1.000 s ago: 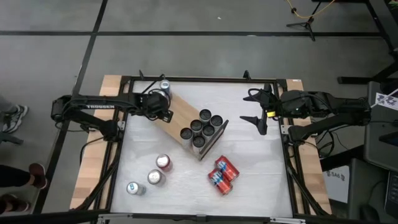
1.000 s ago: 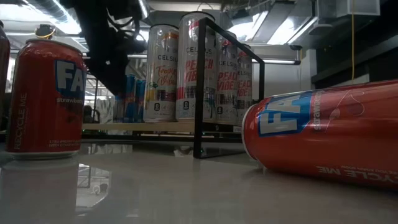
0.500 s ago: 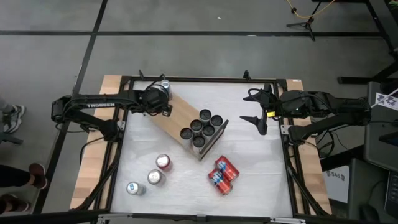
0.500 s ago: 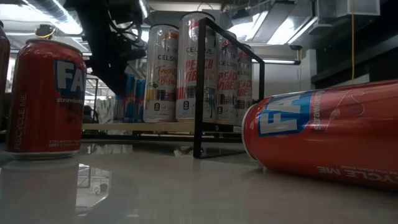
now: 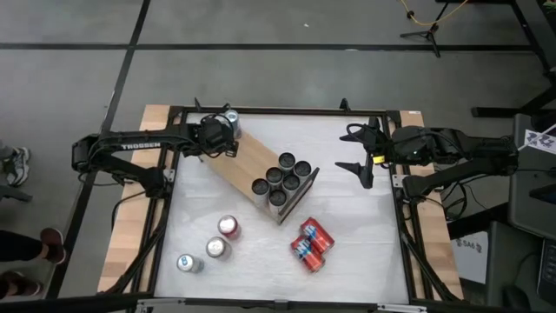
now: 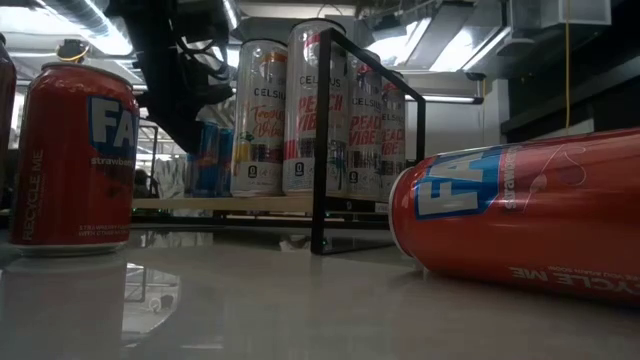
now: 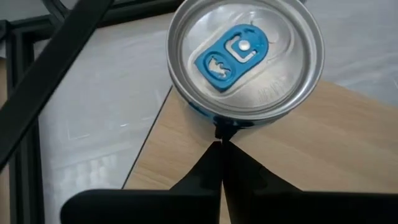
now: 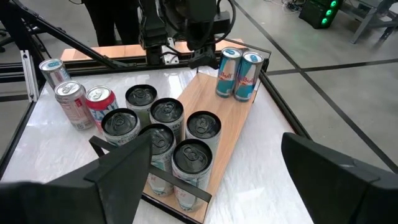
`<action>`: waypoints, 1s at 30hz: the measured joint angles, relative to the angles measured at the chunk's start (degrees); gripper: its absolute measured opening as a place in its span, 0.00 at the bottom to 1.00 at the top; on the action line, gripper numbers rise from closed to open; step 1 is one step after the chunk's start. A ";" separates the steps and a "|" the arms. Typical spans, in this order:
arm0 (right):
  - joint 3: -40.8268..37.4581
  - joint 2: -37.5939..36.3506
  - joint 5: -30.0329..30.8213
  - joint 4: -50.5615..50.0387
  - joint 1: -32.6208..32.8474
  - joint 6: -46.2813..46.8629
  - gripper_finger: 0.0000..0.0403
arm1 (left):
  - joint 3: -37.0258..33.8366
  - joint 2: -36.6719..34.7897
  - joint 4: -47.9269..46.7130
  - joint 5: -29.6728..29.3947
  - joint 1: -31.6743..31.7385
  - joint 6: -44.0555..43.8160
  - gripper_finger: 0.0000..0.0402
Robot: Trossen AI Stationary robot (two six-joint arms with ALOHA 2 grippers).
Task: Place canned beverage on shelf
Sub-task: Put the right blue soda can on the shelf aligned with the other blue soda can, then put the left red soda can on the shelf
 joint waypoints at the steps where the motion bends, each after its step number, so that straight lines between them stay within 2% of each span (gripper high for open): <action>1: 0.00 0.00 0.00 0.00 0.02 0.00 0.88 | 0.00 -0.02 0.00 0.03 0.08 0.00 0.00; 11: 0.00 0.00 0.00 0.00 0.00 -0.01 0.88 | 0.00 -0.09 0.18 6.36 -0.52 -0.09 0.00; 22: 0.00 0.00 0.00 -0.02 0.02 -0.02 0.88 | -0.02 -3.36 0.34 9.04 -5.76 1.01 0.00; 26: 0.00 -0.02 0.00 0.02 0.00 -0.01 0.88 | 0.00 -6.16 1.16 14.93 -7.83 0.98 0.00; 30: 0.00 -0.02 0.00 0.01 0.00 -0.01 0.88 | 0.00 -7.51 1.37 25.00 -9.51 1.35 0.00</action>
